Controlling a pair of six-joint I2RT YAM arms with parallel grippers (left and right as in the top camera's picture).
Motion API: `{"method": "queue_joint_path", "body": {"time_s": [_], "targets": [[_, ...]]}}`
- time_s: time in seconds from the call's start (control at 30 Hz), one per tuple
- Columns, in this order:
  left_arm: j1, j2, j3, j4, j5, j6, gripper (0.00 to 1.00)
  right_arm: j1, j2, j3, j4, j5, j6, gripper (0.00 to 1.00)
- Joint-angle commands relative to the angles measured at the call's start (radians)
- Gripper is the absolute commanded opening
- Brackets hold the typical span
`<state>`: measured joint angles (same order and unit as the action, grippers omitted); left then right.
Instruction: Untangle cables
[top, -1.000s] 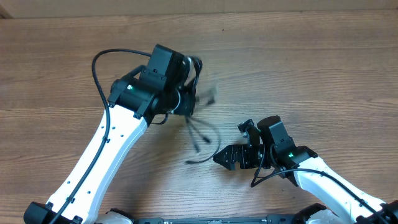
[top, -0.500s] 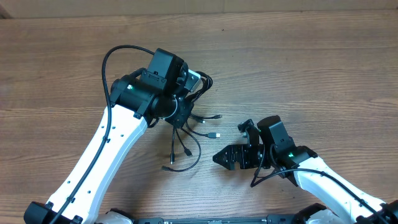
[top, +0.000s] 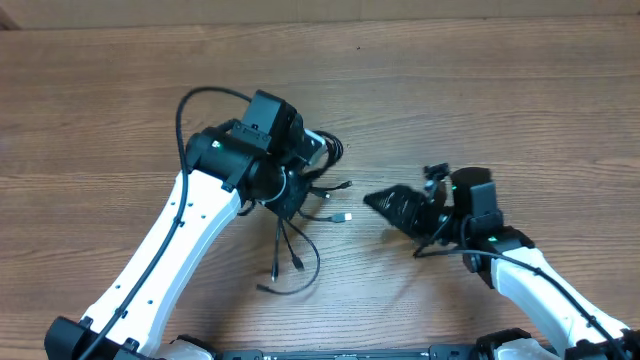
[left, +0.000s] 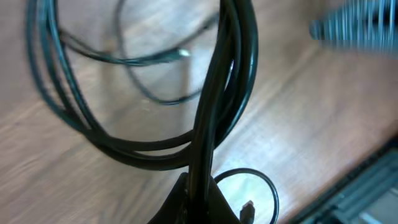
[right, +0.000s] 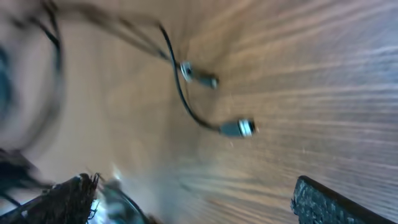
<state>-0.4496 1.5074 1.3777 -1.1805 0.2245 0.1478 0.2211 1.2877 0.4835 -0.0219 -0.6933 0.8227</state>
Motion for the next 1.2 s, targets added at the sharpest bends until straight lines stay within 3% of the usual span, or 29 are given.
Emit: {"method": "queue_joint_path", "body": {"time_s": [0.0, 0.23, 0.6, 0.9, 1.17], "targets": [[0.002, 0.004, -0.018, 0.009, 0.183, 0.056, 0.05, -0.014, 0.001, 0.002, 0.048, -0.051, 0.214, 1.00], [0.002, 0.003, -0.018, 0.005, 0.313, 0.121, 0.04, -0.005, 0.001, 0.002, 0.100, -0.053, 0.232, 1.00], [0.003, 0.003, -0.018, 0.004, 0.209, 0.143, 0.04, -0.005, 0.001, 0.002, 0.181, -0.121, 0.232, 1.00], [0.004, 0.003, -0.018, 0.024, 0.158, -0.018, 0.05, -0.006, 0.001, 0.002, 0.171, -0.117, 0.239, 1.00], [0.004, 0.003, -0.018, 0.020, 0.224, -0.066, 0.04, -0.005, 0.001, 0.002, 0.226, -0.116, 0.399, 1.00]]}}
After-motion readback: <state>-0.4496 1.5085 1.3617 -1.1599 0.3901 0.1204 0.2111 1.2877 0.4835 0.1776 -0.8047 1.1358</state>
